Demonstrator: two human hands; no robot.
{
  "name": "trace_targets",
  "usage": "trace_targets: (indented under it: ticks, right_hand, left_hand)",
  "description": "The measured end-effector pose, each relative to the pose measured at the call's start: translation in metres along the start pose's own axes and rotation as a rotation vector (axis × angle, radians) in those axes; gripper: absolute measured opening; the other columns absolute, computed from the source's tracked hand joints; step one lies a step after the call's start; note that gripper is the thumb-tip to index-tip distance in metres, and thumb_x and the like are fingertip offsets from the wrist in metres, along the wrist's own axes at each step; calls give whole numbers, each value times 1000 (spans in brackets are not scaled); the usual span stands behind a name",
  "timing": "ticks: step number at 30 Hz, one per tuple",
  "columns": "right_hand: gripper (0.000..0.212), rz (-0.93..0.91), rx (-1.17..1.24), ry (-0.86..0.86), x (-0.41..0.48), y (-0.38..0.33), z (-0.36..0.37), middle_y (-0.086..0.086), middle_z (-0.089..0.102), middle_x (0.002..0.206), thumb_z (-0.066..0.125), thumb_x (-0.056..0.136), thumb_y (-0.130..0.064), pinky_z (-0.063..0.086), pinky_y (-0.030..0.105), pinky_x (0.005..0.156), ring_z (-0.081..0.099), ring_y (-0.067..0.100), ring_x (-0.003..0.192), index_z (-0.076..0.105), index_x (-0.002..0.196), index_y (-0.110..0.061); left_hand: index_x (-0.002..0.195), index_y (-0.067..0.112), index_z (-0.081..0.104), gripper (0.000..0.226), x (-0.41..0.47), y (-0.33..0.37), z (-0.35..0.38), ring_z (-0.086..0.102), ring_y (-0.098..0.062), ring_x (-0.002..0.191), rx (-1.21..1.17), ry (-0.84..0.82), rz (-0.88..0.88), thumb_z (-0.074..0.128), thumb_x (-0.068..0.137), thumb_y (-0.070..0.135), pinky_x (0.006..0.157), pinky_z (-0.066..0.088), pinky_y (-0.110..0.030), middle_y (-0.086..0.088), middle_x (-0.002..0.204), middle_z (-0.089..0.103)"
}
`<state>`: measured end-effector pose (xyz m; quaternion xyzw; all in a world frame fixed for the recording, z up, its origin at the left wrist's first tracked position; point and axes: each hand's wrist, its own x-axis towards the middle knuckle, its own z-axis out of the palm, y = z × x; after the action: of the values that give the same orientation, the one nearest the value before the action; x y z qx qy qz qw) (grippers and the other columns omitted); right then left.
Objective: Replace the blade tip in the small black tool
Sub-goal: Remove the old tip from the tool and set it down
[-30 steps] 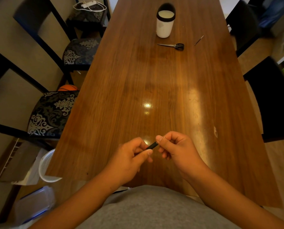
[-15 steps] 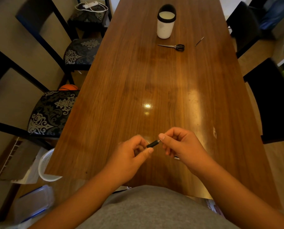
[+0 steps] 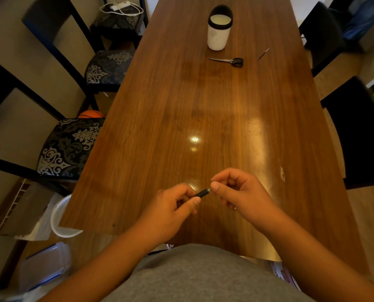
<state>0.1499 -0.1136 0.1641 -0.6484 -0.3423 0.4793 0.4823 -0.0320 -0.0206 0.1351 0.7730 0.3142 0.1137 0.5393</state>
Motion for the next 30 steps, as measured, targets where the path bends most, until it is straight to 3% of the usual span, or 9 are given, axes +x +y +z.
trace_targets:
  ticks: [4, 7, 11, 17, 24, 30]
  right_hand:
    - [18, 16, -79, 21, 0, -2, 0, -7, 63, 54, 65, 88, -25, 42, 13, 45, 53, 1, 46, 68, 78, -11]
    - [17, 14, -109, 4, 0, -3, 1, -4, 66, 58, 64, 89, -22, 42, 12, 46, 54, 2, 48, 68, 73, -15]
    - [14, 4, -120, -19, 1, -2, 2, -4, 67, 62, 64, 90, -16, 43, 12, 48, 56, 1, 51, 68, 76, -19]
    - [7, -3, -103, -51, 0, 1, 4, -10, 63, 60, 64, 89, -8, 43, 11, 49, 57, 1, 52, 68, 86, -13]
    - [18, 27, -199, -39, 3, 2, 8, 1, 65, 63, 65, 89, -26, 44, 14, 49, 57, 5, 52, 67, 73, -17]
    - [9, -20, -166, -56, 6, 1, 8, -6, 64, 63, 64, 89, -13, 45, 15, 52, 58, 3, 55, 67, 82, -18]
  left_hand:
    - [87, 32, 63, 4, -1, -2, -1, 57, -11, 55, -9, 30, -3, 62, 88, 36, 52, 44, -21, 8, 76, 72]
    - [87, 34, 63, 3, -2, -4, -2, 55, -4, 54, 2, 24, -19, 63, 88, 32, 51, 43, -17, 11, 76, 71]
    - [84, 39, 62, 10, -4, -4, -2, 54, 0, 52, 2, -1, -41, 59, 91, 33, 49, 41, -15, 12, 77, 72]
    - [85, 32, 63, 10, -6, -4, -1, 55, -2, 56, -40, -2, -78, 59, 92, 28, 53, 44, -22, 6, 76, 73]
    - [89, 25, 66, 2, -8, -3, -4, 56, -1, 58, -19, 17, -70, 64, 89, 27, 54, 45, -14, 7, 73, 71]
    - [84, 31, 63, 8, -7, -7, -6, 53, 1, 54, -27, -3, -94, 59, 92, 30, 50, 42, -15, 9, 76, 72]
